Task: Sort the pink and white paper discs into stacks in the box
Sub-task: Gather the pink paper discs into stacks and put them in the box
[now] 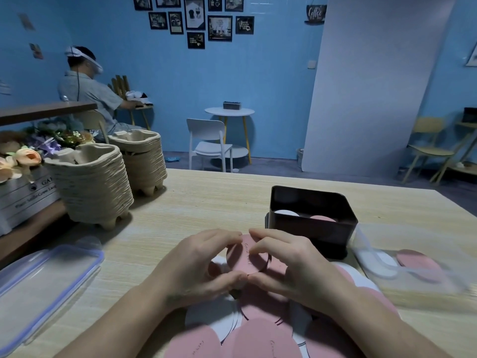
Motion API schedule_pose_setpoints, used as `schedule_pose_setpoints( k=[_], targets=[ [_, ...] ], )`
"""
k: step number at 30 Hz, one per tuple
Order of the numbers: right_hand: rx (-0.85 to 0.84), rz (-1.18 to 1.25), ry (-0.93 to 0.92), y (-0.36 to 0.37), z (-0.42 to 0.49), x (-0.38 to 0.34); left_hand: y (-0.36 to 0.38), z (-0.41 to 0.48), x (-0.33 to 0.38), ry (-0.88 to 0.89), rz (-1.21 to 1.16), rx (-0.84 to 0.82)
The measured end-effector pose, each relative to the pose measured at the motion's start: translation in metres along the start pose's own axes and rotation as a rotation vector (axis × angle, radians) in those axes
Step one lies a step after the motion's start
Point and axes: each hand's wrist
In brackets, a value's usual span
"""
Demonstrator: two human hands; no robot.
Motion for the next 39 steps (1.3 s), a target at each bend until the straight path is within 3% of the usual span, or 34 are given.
schedule_pose_setpoints(
  k=[8,29,39],
  targets=[
    [0.029,0.049,-0.015,0.0,0.001,-0.001,-0.002,0.0,0.004,0.053,-0.053,0.096],
    [-0.172,0.024,0.006,0.0,0.003,0.0,-0.002,0.001,-0.002,0.071,0.014,-0.07],
    [-0.099,0.029,-0.002,0.002,0.004,0.002,0.001,0.002,-0.005,0.057,0.067,-0.059]
  ],
)
Point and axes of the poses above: each hand's wrist, its own z-axis towards the middle knuckle, its own y-axis out of the palm, x = y × z, and after that the axes turned 3 degrees about -x, right-handed
